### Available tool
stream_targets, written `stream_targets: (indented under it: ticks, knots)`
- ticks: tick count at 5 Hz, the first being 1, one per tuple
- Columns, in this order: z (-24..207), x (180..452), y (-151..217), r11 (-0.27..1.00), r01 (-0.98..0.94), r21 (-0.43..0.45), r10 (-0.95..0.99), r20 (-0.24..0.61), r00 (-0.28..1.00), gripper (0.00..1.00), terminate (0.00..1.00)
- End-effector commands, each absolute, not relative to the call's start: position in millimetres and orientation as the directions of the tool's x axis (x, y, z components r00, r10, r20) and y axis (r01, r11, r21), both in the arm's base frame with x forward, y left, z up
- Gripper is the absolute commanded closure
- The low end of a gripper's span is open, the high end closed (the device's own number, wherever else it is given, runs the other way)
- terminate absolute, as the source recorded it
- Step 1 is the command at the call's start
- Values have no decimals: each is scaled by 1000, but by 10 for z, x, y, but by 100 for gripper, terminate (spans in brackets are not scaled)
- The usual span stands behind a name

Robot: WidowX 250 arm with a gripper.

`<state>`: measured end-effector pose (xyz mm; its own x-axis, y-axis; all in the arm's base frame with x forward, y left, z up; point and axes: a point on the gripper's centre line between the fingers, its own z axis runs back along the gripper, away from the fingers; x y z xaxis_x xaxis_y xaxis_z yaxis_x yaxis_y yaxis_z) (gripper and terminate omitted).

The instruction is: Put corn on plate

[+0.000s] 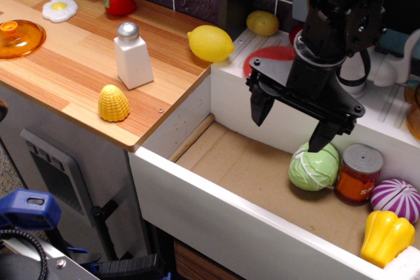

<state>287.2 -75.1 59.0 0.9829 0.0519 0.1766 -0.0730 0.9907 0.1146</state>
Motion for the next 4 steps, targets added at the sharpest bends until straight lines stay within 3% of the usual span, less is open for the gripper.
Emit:
stream_targets:
  ticks: [1, 4]
  knots:
    - [590, 2872, -751, 991, -73, 115, 52, 177, 983, 0, 0]
    - [1004, 2645, 150, 956, -55, 288, 20, 123, 992, 0, 0]
